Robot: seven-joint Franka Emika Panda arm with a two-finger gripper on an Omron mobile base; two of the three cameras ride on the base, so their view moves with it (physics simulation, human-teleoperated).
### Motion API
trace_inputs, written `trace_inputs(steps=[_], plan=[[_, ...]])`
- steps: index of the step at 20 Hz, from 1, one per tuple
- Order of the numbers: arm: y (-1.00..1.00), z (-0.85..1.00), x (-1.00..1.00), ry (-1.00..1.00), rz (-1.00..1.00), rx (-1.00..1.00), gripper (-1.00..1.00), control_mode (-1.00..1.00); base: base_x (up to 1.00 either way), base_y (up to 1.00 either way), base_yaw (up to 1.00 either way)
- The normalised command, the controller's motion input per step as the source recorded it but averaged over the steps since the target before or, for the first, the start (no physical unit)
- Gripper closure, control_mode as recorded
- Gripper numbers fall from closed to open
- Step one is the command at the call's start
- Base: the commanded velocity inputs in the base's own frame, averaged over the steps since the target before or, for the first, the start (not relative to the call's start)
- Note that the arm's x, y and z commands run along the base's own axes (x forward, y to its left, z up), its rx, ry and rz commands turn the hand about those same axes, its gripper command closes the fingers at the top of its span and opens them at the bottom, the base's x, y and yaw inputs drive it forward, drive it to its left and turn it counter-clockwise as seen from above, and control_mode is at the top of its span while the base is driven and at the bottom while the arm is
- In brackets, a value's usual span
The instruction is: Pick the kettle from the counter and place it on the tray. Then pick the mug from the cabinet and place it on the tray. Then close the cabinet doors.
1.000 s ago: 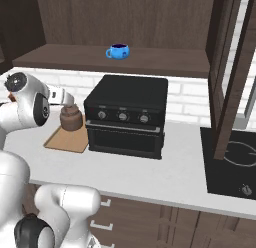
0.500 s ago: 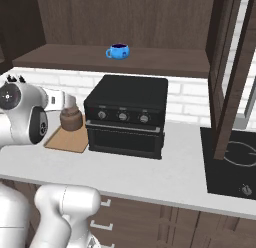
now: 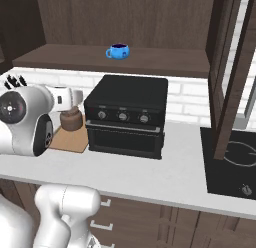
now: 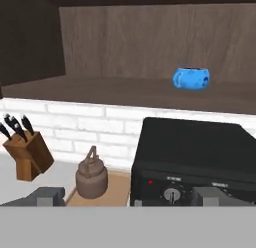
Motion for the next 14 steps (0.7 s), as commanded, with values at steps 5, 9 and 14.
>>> trace_inputs(steps=[5, 9, 14], plan=[[-0.24, 0.47, -0.12, -0.16, -0.02, 0.00, -1.00, -1.00, 0.00, 0.00, 0.00], [-0.21, 0.56, -0.04, -0.01, -0.11, -0.04, -1.00, -1.00, 0.00, 0.00, 0.00], [-0.29, 0.54, -0.07, 0.10, -0.12, -0.01, -1.00, -1.00, 0.00, 0.00, 0.00]])
